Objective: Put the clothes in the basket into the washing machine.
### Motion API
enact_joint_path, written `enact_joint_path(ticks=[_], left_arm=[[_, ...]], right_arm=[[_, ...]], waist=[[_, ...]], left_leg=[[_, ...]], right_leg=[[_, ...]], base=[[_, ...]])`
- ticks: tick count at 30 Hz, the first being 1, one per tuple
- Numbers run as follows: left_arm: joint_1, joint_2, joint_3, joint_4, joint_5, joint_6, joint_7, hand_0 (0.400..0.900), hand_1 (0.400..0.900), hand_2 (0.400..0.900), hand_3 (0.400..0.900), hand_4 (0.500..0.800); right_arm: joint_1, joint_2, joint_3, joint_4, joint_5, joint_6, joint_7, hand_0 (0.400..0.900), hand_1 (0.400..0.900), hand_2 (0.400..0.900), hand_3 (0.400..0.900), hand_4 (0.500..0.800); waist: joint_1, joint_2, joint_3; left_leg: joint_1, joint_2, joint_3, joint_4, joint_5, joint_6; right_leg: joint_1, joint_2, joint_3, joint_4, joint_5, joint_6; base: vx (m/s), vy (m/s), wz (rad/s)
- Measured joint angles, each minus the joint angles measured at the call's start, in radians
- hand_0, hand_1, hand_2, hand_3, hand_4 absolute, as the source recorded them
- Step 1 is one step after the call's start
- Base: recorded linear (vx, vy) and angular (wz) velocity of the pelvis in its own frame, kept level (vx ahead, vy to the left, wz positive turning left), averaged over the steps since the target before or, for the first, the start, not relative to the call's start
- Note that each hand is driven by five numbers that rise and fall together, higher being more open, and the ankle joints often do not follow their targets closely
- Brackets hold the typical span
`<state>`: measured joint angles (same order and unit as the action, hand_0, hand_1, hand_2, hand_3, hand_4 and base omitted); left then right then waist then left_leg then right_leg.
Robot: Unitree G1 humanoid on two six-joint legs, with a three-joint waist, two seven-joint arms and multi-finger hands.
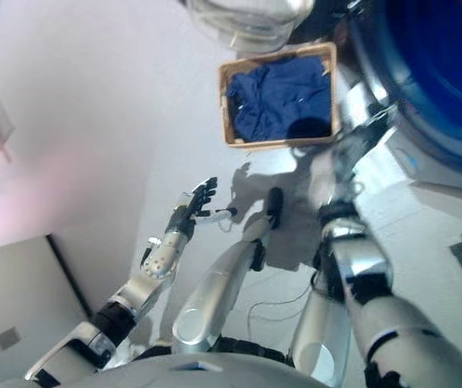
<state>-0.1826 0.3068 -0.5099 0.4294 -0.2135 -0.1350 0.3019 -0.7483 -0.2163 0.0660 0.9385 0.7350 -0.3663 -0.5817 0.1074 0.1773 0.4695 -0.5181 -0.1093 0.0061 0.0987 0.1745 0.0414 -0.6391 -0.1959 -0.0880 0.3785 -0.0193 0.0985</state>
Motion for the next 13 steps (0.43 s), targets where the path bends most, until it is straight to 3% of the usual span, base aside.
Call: enact_joint_path(ticks=[2, 5, 10, 13], left_arm=[[0.007, -0.001, 0.016, 0.033, 0.004, -0.001, -0.013, 0.900, 0.900, 0.900, 0.900, 0.800], [0.030, -0.001, 0.050, 0.082, 0.021, -0.001, -0.032, 0.900, 0.900, 0.900, 0.900, 0.800], [0.055, -0.004, 0.095, 0.184, 0.054, 0.000, -0.087, 0.900, 0.900, 0.900, 0.900, 0.800], [0.113, 0.005, 0.129, 0.184, 0.067, 0.001, -0.137, 0.900, 0.900, 0.900, 0.900, 0.800]], right_arm=[[0.120, 0.019, 0.024, 0.072, -0.070, 0.074, 0.089, 0.900, 0.900, 0.900, 0.900, 0.800], [0.286, 0.002, 0.014, 0.184, -0.123, 0.148, 0.157, 0.900, 0.900, 0.900, 0.900, 0.800], [0.428, -0.096, -0.015, 0.366, -0.338, 0.231, 0.219, 0.900, 0.900, 0.900, 0.900, 0.800], [0.497, -0.129, -0.102, 0.444, -0.423, 0.248, 0.242, 0.900, 0.900, 0.900, 0.900, 0.800]], waist=[[-0.011, -0.046, -0.004], [-0.029, -0.105, -0.027], [-0.037, -0.130, -0.068], [-0.038, -0.143, -0.131]], left_leg=[[0.051, 0.012, 0.002, -0.002, -0.010, -0.004], [0.116, 0.028, -0.001, -0.011, -0.028, -0.009], [0.221, 0.040, -0.030, -0.059, -0.029, -0.010], [0.268, 0.045, -0.045, -0.098, -0.027, -0.012]], right_leg=[[0.065, 0.013, -0.004, -0.034, 0.005, -0.006], [0.153, 0.028, -0.009, -0.096, 0.017, -0.012], [0.300, 0.039, -0.056, -0.212, 0.056, -0.003], [0.360, 0.047, -0.074, -0.260, 0.060, -0.003]], base=[[0.10, -0.062, -0.04], [0.10, -0.052, 0.05], [0.09, -0.038, 0.17], [0.09, -0.035, 0.11]])
